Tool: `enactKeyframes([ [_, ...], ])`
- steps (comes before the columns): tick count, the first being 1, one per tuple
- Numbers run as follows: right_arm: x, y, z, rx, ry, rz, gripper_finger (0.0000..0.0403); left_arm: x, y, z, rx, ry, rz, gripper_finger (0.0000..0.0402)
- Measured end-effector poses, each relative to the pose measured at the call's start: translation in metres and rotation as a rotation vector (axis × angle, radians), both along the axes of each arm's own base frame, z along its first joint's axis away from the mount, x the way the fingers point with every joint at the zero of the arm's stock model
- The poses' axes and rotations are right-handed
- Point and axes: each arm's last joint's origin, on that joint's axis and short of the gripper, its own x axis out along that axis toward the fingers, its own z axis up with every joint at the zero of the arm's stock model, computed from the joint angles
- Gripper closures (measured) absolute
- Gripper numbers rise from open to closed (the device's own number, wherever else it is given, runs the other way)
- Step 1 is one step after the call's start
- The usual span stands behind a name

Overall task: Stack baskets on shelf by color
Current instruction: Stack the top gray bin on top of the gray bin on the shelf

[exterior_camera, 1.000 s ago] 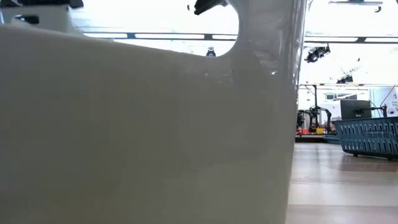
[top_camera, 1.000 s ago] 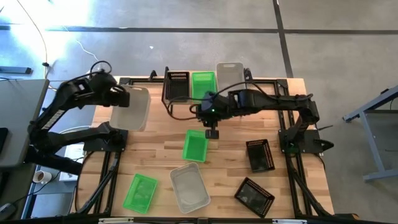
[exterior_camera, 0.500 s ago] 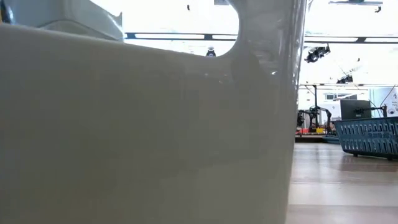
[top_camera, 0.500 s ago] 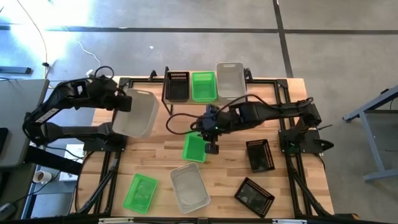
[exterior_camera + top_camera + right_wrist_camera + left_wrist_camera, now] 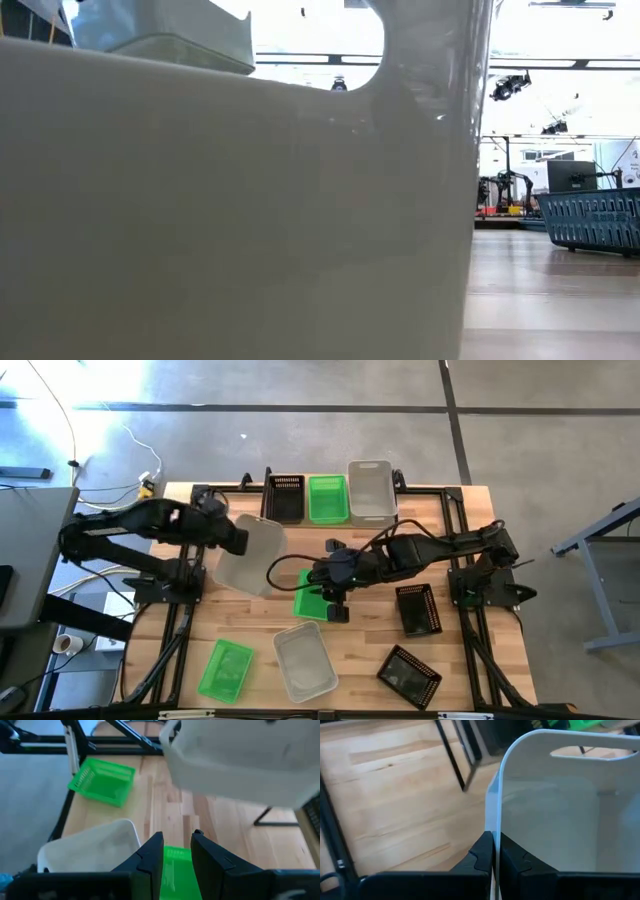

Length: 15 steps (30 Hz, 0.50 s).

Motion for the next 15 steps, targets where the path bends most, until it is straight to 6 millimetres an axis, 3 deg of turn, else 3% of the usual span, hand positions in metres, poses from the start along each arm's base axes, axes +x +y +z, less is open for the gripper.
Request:
enactKeyframes([
  [8, 0.005, 0.005, 0.008, -0.018, -0.101, 0.038, 0.0314, 0.031, -0.02, -0.016, -0.003, 0.032, 0.058, 0.0401],
  [15, 0.009, 0.007, 0.015, -0.044, -0.192, 0.08, 0.0267, 0.055, -0.035, -0.034, -0.002, 0.046, 0.158, 0.0401],
])
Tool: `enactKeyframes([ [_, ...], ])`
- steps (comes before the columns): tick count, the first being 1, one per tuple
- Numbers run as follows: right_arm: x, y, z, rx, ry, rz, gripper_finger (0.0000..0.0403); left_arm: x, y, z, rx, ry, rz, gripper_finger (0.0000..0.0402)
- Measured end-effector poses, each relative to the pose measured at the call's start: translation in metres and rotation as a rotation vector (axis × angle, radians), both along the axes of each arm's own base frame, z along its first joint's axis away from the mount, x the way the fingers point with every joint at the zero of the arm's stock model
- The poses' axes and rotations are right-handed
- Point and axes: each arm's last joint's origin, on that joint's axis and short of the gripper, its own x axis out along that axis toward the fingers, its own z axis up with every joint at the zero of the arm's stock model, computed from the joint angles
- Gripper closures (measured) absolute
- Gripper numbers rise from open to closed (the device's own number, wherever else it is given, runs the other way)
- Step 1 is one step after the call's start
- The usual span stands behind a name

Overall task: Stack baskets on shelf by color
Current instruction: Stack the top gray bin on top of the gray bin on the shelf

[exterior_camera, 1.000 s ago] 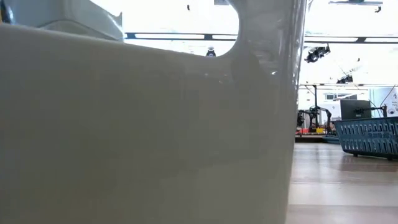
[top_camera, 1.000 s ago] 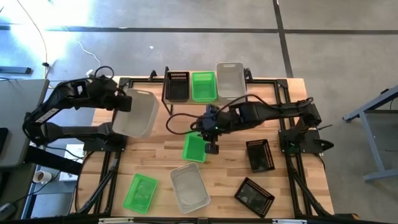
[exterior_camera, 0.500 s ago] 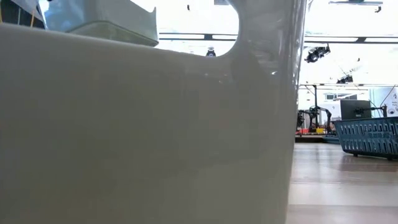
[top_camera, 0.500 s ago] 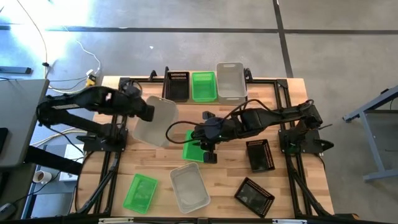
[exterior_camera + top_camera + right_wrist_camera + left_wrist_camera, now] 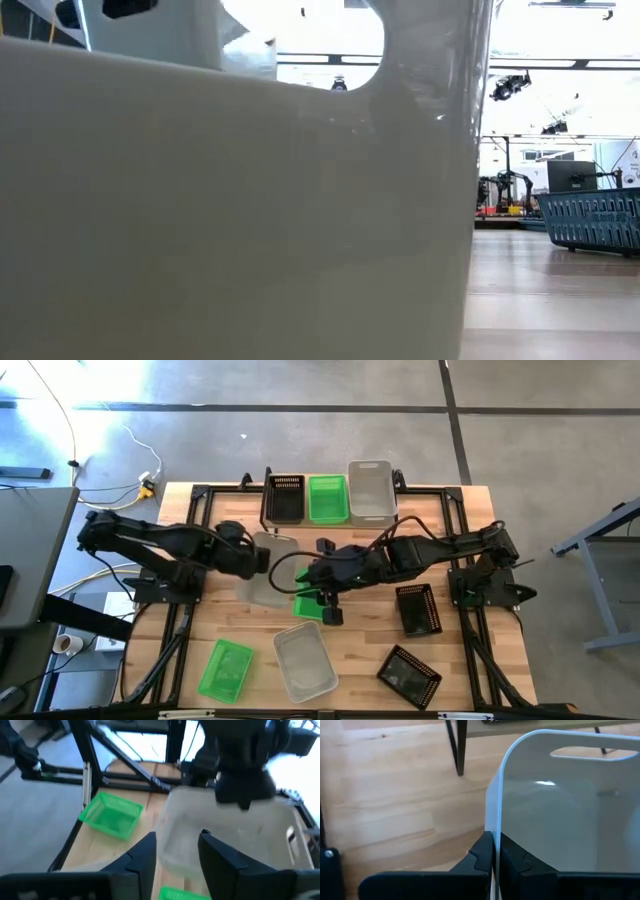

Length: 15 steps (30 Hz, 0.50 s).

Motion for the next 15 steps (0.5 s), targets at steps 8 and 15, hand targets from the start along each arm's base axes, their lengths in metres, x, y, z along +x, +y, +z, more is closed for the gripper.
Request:
enactKeyframes([
  [8, 0.017, 0.01, -0.02, -0.076, 0.017, 0.098, 0.0247, 0.02, -0.006, -0.017, -0.038, 0.015, 0.102, 0.0401],
  [15, 0.031, 0.022, -0.046, -0.135, 0.079, 0.149, 0.0251, 0.034, -0.008, -0.025, -0.064, -0.026, 0.12, 0.0401],
])
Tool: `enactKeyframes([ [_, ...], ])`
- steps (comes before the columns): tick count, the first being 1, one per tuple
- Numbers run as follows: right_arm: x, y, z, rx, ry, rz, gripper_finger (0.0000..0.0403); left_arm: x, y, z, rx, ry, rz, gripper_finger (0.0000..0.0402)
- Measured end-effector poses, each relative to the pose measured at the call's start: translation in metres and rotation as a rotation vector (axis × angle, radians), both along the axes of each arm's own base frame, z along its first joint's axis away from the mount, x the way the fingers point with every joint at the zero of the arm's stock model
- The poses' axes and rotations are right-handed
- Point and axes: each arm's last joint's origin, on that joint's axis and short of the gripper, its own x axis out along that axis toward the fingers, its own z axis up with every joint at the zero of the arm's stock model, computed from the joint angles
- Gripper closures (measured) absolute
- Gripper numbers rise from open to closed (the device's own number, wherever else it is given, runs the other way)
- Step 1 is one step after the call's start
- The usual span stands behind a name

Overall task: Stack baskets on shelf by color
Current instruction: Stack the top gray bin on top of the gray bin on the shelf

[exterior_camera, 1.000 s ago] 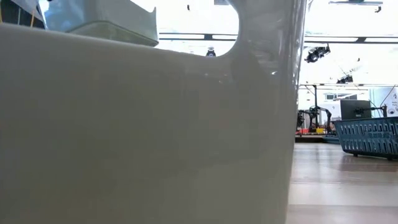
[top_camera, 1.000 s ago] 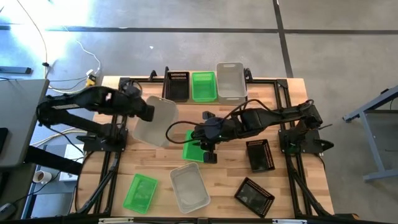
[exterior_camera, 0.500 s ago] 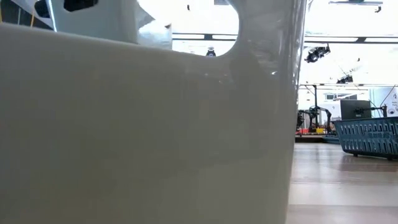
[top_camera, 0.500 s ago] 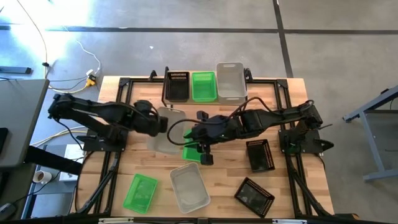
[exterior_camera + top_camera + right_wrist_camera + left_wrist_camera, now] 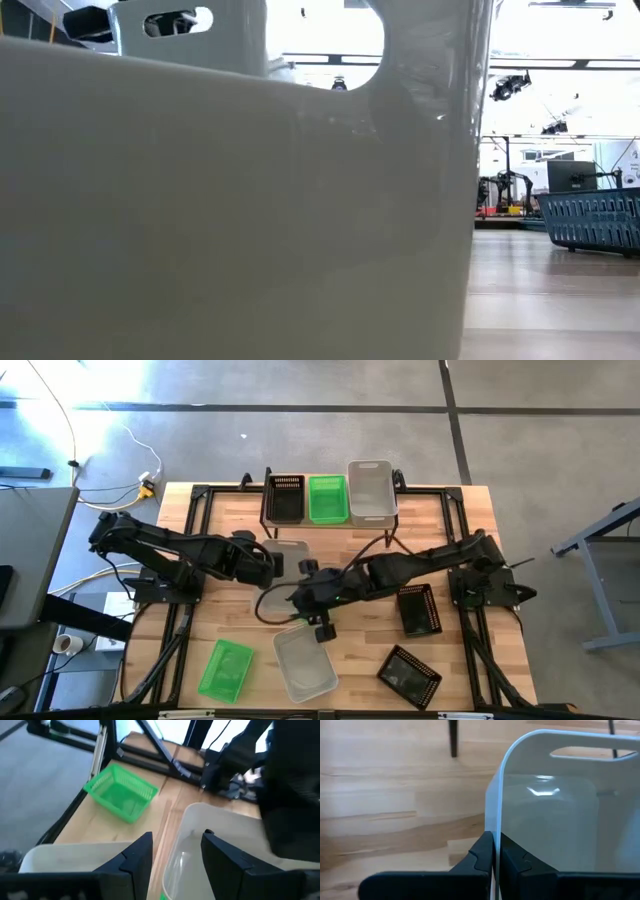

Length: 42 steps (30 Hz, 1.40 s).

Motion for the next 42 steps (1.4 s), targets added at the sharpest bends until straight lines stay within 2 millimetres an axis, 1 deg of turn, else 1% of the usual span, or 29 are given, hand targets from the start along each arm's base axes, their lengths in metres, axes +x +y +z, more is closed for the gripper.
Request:
enactKeyframes([
  [8, 0.012, 0.006, -0.03, -0.025, 0.098, -0.003, 0.0252, 0.008, -0.001, -0.003, -0.007, -0.035, -0.002, 0.0401],
  [14, 0.018, 0.006, -0.044, 0.002, 0.15, -0.043, 0.0252, 0.015, -0.002, -0.006, -0.004, -0.052, -0.015, 0.0401],
  [22, 0.017, 0.005, -0.045, 0.043, 0.171, -0.08, 0.0252, 0.016, -0.001, -0.006, 0.006, -0.055, -0.013, 0.0401],
  [25, 0.017, 0.005, -0.049, 0.024, 0.186, -0.1, 0.0252, 0.016, -0.001, -0.006, 0.007, -0.058, -0.017, 0.0401],
  [30, 0.015, 0.004, -0.051, 0.036, 0.221, -0.114, 0.0252, 0.021, -0.001, -0.003, 0.033, -0.109, -0.032, 0.0401],
  [37, 0.008, 0.002, -0.058, 0.01, 0.314, -0.148, 0.0252, 0.027, -0.001, 0.003, 0.057, -0.187, -0.084, 0.0401],
  [42, 0.004, 0.0, -0.06, -0.026, 0.353, -0.192, 0.0253, 0.03, 0.0, 0.005, 0.054, -0.212, -0.102, 0.0401],
])
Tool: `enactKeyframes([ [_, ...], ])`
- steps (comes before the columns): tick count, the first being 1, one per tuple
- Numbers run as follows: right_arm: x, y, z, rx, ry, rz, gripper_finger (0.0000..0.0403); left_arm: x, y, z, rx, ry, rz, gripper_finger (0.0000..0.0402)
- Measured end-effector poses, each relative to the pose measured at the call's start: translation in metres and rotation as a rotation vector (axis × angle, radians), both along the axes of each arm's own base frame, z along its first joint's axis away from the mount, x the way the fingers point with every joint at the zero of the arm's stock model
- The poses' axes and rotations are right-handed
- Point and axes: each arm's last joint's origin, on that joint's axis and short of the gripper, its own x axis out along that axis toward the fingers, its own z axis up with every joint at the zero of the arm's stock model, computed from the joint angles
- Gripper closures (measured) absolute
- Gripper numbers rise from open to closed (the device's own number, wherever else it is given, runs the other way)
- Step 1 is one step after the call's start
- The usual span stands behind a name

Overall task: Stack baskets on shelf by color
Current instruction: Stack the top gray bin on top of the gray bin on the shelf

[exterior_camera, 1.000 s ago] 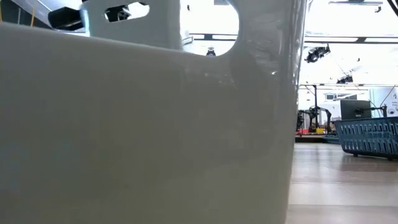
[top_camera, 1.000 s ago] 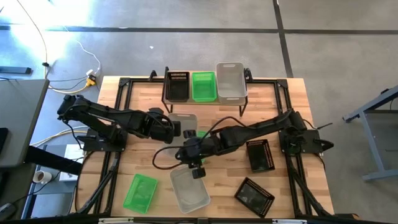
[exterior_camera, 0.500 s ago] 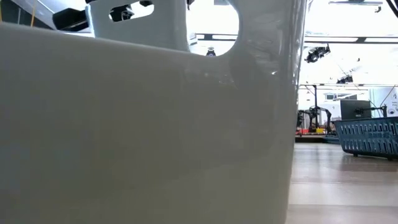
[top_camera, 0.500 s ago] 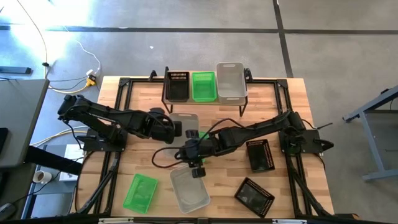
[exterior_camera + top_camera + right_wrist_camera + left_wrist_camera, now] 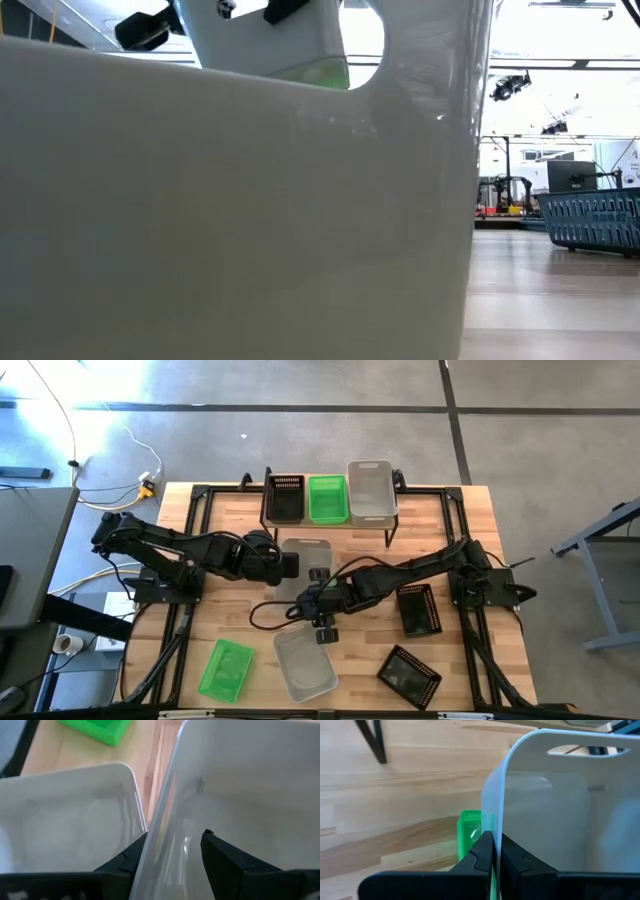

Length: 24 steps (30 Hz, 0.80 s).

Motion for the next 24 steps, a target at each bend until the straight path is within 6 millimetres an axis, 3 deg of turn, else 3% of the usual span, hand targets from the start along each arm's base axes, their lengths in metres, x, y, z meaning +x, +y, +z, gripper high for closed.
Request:
enactKeyframes([
  [6, -0.003, -0.001, -0.002, 0.016, 0.04, -0.036, 0.0291, 0.004, 0.001, 0.002, 0.007, -0.021, -0.038, 0.0401],
  [13, -0.005, -0.001, -0.003, 0.03, 0.055, -0.063, 0.039, 0.006, 0.002, 0.003, 0.019, -0.032, -0.067, 0.0389],
  [24, -0.014, 0.007, -0.007, 0.004, 0.112, -0.149, 0.0402, 0.007, 0.0, 0.003, 0.01, 0.003, -0.184, 0.0325],
])
